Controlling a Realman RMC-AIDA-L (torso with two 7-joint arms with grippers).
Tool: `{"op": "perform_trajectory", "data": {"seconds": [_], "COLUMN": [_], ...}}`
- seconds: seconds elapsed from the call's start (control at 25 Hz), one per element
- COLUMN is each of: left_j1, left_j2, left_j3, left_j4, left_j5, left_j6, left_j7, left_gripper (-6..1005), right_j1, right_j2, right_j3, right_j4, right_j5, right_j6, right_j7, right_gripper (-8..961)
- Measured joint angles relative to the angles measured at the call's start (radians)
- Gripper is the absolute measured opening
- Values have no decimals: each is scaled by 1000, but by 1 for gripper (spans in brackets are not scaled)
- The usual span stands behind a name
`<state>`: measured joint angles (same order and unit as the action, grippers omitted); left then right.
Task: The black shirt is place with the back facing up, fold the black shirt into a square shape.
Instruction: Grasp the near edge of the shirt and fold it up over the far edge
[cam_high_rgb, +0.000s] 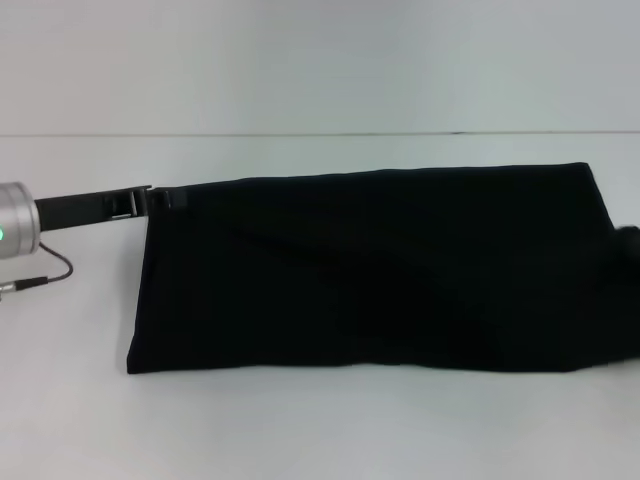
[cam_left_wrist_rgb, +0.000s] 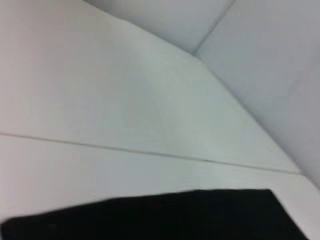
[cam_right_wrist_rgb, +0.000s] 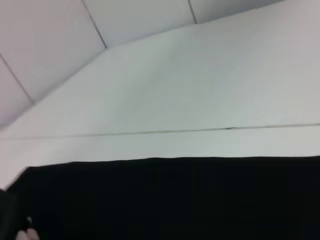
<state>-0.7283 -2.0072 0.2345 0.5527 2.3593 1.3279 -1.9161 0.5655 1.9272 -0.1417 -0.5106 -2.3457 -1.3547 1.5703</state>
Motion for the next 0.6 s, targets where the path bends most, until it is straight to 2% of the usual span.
{"op": "perform_trajectory", "data": {"seconds": [0.16,0.32,0.44,0.6], "left_j1": [-16,-28,-37,-52], "left_j2": [-4,-7,-8,-8], "left_j3": [4,56,94,121], "left_j4": [-15,-15,-16,-16], "left_j5": [1,3,4,4], "left_j6": [-80,-150,-187,-218], "left_j7": [2,1,-2,-5], "left_gripper": [1,0,0,1], "right_j1": [76,133,160,196], "right_j2": [13,22,23,14], "right_j3": [-60,-111,-146,-163], "right_j4": [61,74,70,66], "right_j5": [0,-1,1,2], "right_j6": [163,287,356,396], "right_j7": [6,51,86,107], "right_gripper": [42,41,42,42]}}
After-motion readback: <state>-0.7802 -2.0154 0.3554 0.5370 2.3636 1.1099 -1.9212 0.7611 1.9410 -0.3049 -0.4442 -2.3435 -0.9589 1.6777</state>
